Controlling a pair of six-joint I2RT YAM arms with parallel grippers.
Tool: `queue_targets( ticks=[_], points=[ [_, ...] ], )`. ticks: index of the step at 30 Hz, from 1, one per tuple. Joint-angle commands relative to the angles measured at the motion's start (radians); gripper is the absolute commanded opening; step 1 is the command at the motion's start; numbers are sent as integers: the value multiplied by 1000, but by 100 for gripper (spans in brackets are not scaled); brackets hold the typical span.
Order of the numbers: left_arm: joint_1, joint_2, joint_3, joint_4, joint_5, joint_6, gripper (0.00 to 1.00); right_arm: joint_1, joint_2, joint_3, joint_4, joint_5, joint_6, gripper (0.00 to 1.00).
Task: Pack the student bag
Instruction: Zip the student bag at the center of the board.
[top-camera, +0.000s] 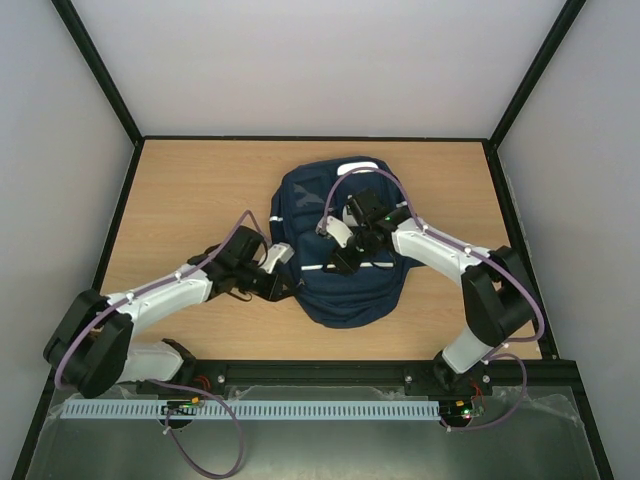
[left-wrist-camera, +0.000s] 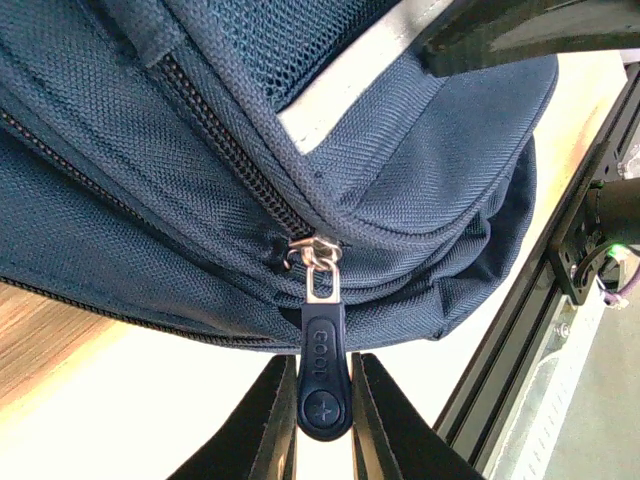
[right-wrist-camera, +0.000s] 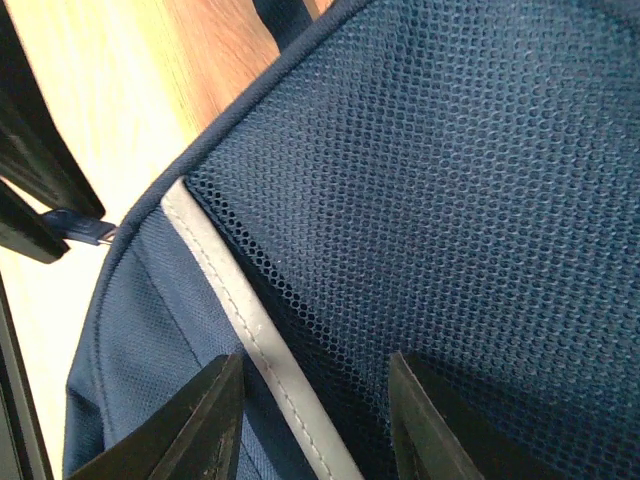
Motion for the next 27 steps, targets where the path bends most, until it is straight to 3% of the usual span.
queue_targets(
  ticks=[1, 9, 20, 27],
  points=[
    [-30, -41, -37, -42, 30, -13, 5, -5, 42, -6, -5, 33, 19, 41],
    [-152, -34, -57, 119, 53, -125, 6, -6, 77, 0, 0, 63, 34, 37],
    [-380, 94, -23, 320, -54, -206, 7, -10, 75, 4, 0, 59, 44, 36],
    [-415, 138, 25, 396, -151, -208, 8, -31, 51, 14, -11, 47, 48, 36]
  ],
)
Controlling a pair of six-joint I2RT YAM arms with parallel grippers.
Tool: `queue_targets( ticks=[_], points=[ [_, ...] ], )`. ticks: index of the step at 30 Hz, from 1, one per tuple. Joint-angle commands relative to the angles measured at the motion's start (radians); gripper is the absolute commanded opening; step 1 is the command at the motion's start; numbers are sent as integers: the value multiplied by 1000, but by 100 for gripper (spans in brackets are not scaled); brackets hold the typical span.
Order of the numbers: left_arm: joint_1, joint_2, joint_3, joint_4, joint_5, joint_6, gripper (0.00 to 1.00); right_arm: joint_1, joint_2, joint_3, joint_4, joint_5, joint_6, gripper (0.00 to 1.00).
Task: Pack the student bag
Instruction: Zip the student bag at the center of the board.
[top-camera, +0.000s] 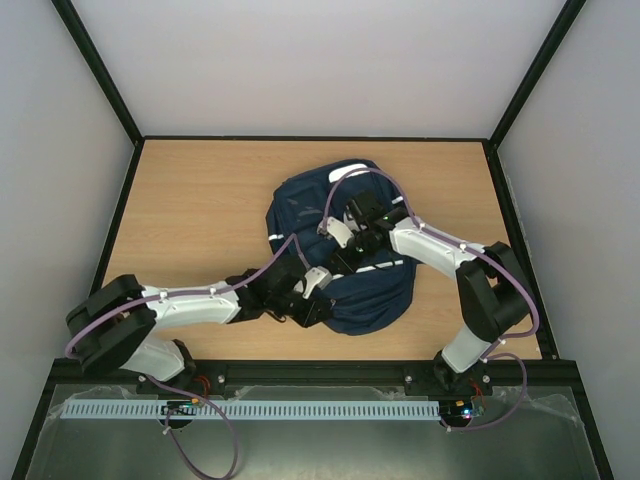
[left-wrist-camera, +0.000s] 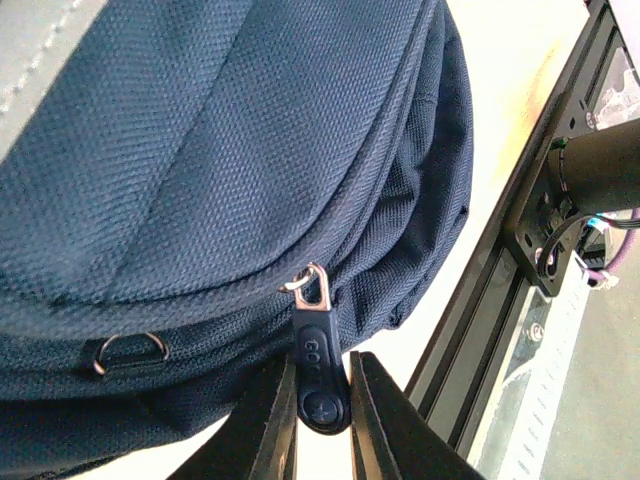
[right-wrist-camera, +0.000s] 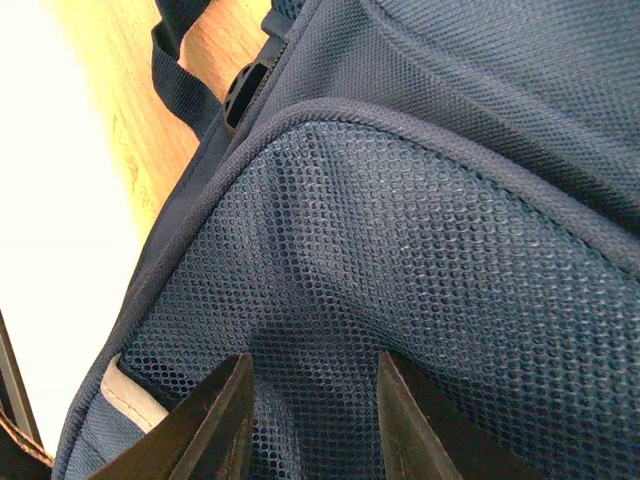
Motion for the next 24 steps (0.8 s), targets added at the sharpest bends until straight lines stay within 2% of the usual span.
queue_targets(
  ticks=[1, 3, 5, 9, 12, 15, 21, 24],
  points=[
    [-38, 46, 80, 69, 29, 20, 9, -37, -8, 19, -20, 25, 12, 36],
    [-38, 68, 127, 24, 21, 57, 14, -65, -45, 31, -38, 9, 18, 36],
    [-46, 71, 180, -71, 3, 105, 26, -97, -99, 34, -56, 13, 15, 36],
    [-76, 15, 275, -355, -29, 231, 42, -136, -235, -4, -98, 91, -11, 39],
    [-83, -61, 325, -527, -75, 314, 48, -150, -342, -79, -105, 176, -17, 43],
    [-83, -118, 360, -636, -204, 396, 51, -160, -405, -130, -124, 265, -12, 47],
    [-98, -170, 332, -637, -513, 575, 55, -216, -448, -184, -154, 413, 23, 58],
    [-127, -173, 304, -589, -575, 671, 57, -274, -436, -187, -173, 414, 30, 60]
  ],
)
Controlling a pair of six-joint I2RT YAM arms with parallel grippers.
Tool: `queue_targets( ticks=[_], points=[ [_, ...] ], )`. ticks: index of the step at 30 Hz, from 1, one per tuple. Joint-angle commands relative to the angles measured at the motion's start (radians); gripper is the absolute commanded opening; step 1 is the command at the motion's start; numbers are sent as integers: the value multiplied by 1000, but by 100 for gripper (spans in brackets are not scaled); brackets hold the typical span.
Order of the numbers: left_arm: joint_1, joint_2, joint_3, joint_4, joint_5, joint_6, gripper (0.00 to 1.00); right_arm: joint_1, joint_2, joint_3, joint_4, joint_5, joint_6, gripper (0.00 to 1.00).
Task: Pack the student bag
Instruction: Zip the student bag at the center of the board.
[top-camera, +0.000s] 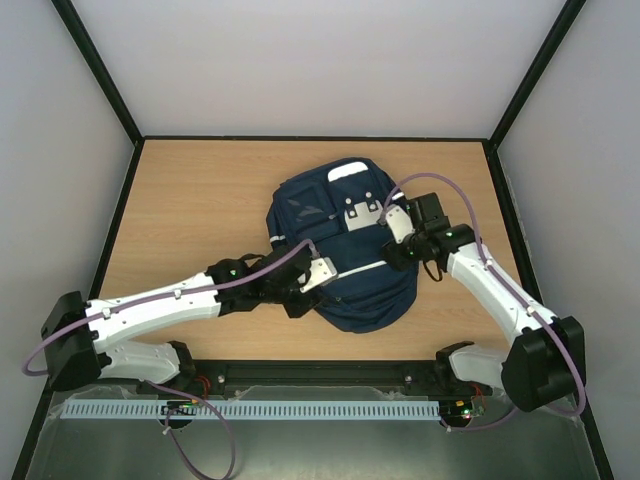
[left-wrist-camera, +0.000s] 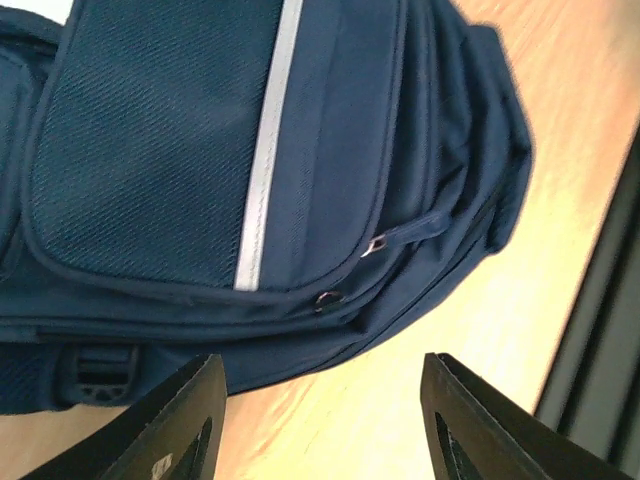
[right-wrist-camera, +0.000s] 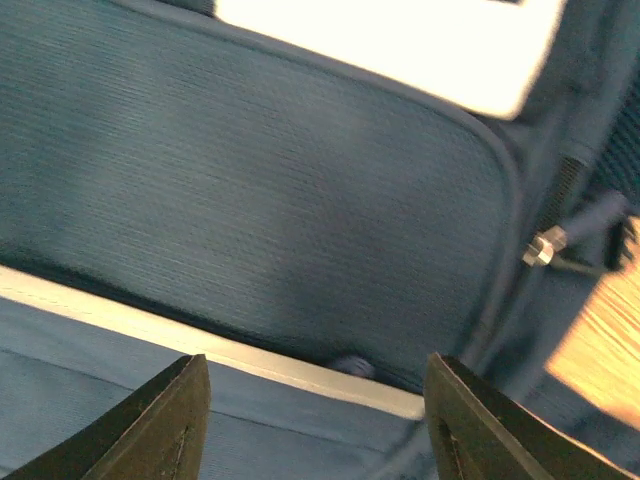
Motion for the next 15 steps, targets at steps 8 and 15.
queue_targets(
  ticks=[8, 15],
  points=[
    [-98, 108, -17, 56, -273, 380, 58, -131, 114, 32, -106, 34, 23, 63],
    [-152, 205, -11, 129, -365, 445, 58, -131, 251, 113, -110, -37, 15, 66]
  ],
)
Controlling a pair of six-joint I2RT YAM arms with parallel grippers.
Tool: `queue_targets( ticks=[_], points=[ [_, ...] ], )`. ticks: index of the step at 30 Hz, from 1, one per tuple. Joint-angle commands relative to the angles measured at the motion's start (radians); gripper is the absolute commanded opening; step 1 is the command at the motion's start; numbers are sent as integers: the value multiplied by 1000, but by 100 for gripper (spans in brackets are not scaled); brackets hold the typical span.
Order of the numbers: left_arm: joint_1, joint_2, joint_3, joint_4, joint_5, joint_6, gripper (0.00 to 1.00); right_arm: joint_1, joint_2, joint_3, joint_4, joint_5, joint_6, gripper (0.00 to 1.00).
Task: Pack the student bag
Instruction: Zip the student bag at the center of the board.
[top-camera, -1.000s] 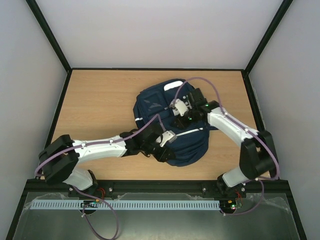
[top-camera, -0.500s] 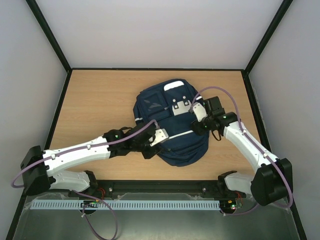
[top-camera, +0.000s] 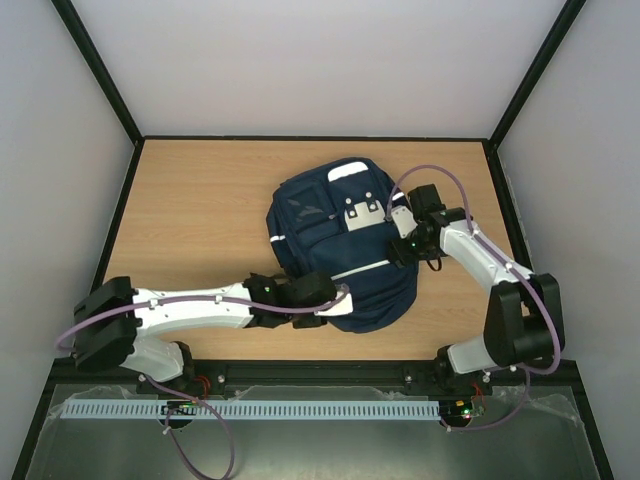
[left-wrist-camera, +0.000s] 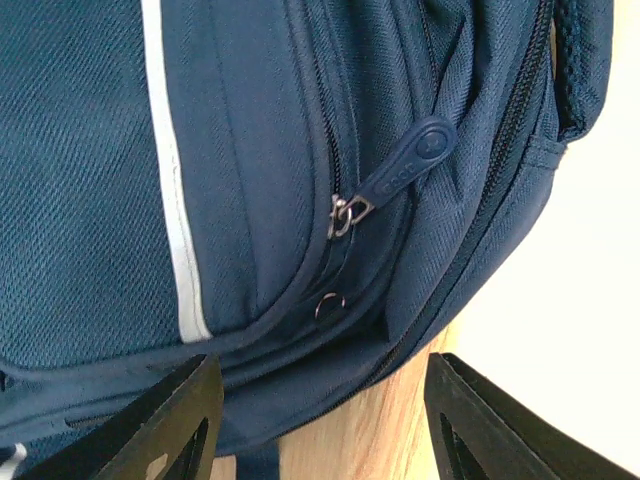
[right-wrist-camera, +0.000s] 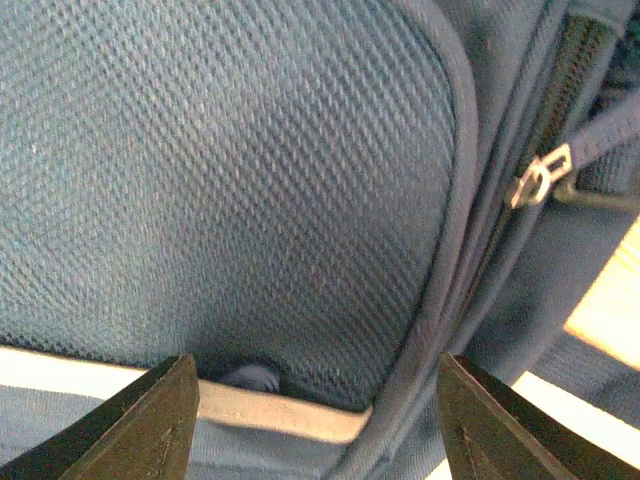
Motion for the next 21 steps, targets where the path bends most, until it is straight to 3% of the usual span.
queue_targets(
  ticks=[1, 8, 21],
  points=[
    [-17, 50, 32, 68, -108, 75, 58, -4, 59, 69, -45, -66, 1, 66],
    [-15, 133, 52, 119, -181, 93, 50, -3, 142, 111, -31, -106, 5, 66],
    [2, 242, 103, 178, -210, 98, 23, -3, 267, 206, -18, -148, 20, 60]
  ],
)
